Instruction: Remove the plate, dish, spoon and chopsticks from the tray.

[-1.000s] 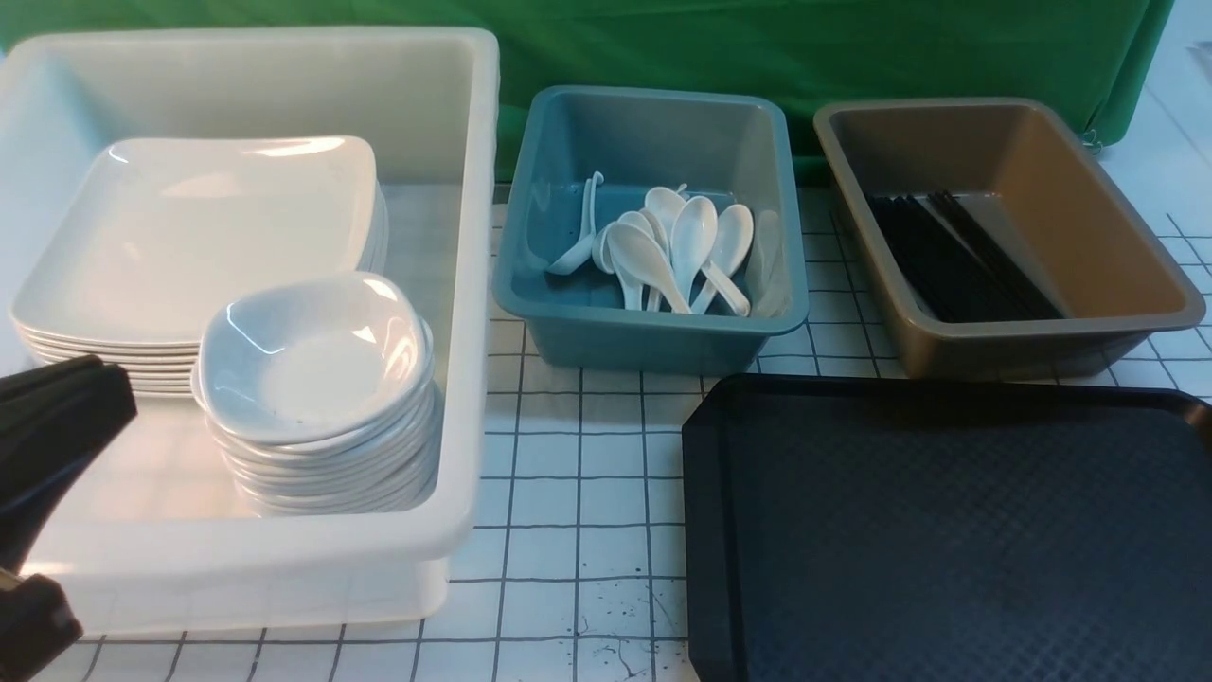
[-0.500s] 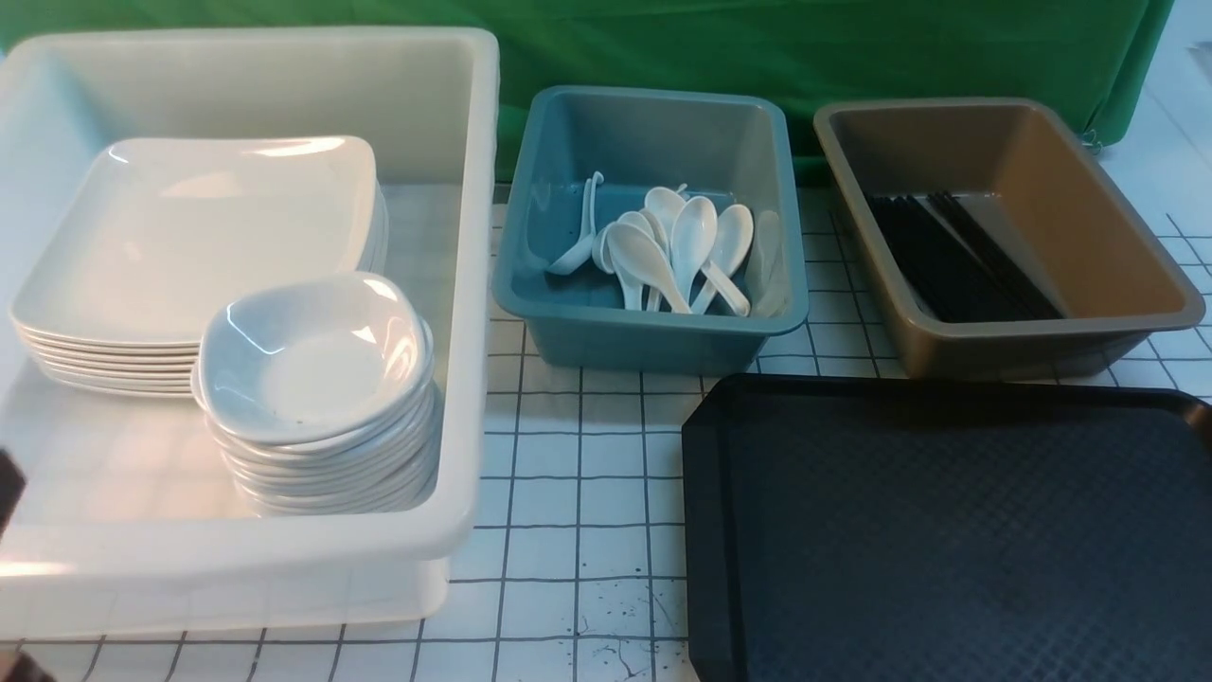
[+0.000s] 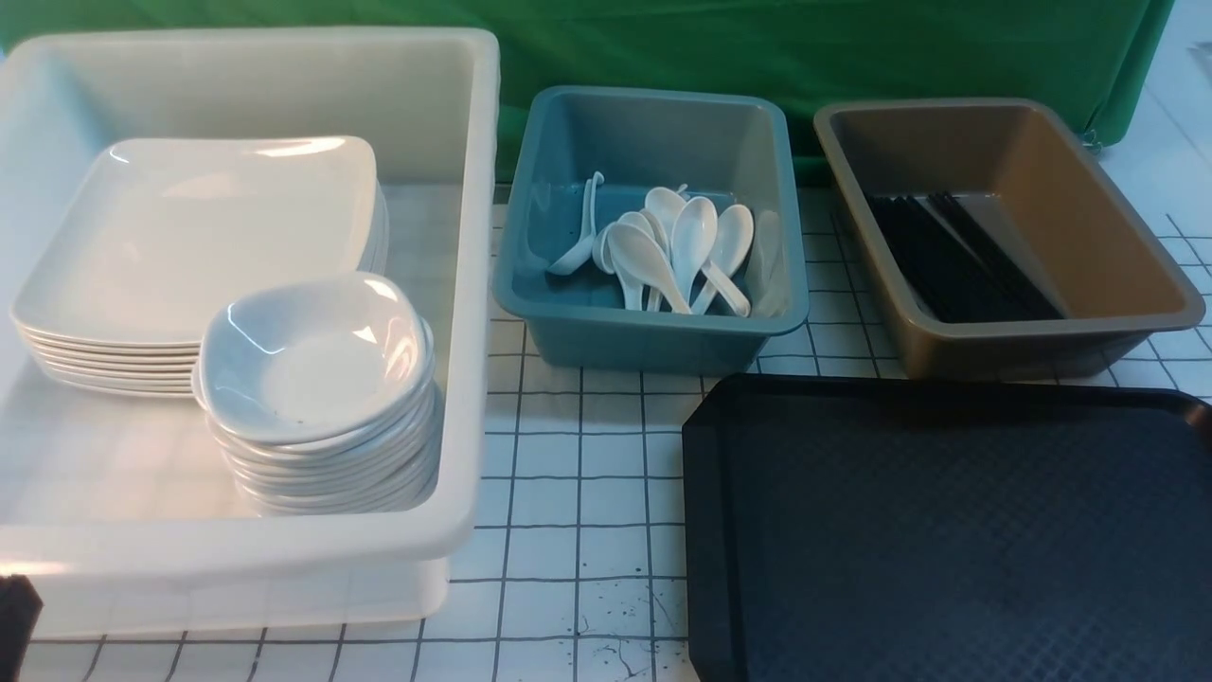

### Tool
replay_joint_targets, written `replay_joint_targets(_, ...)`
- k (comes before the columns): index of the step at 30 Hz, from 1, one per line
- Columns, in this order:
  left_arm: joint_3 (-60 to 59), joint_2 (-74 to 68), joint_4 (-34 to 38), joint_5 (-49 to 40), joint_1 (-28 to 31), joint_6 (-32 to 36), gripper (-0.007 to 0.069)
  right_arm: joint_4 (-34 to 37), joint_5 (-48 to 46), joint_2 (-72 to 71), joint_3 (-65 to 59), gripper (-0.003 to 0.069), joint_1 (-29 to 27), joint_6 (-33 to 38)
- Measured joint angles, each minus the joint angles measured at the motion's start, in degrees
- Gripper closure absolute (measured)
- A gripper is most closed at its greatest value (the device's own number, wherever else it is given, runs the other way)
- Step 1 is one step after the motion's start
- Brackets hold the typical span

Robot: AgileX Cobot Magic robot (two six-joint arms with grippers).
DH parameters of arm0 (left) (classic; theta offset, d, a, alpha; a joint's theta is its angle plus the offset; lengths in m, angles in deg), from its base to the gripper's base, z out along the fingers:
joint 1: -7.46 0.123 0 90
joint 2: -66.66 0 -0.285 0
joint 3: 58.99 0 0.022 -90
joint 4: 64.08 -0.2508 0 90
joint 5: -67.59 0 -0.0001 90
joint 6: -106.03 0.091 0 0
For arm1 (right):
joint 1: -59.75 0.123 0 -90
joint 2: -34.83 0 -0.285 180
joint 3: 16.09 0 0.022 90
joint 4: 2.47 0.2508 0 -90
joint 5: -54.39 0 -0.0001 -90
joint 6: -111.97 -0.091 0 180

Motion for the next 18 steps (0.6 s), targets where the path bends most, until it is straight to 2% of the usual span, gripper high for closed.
replay_joint_targets(8, 0.0, 0.0, 0.0, -0.73, 3.96, 0.05, 0.0619, 0.0, 0.0, 0.0, 0.0, 0.0419, 0.0, 0.0)
replay_joint_targets(18, 0.0, 0.0, 0.0, -0.73, 4.1, 0.12, 0.0619, 0.0, 0.0, 0.0, 0.0, 0.0419, 0.0, 0.0)
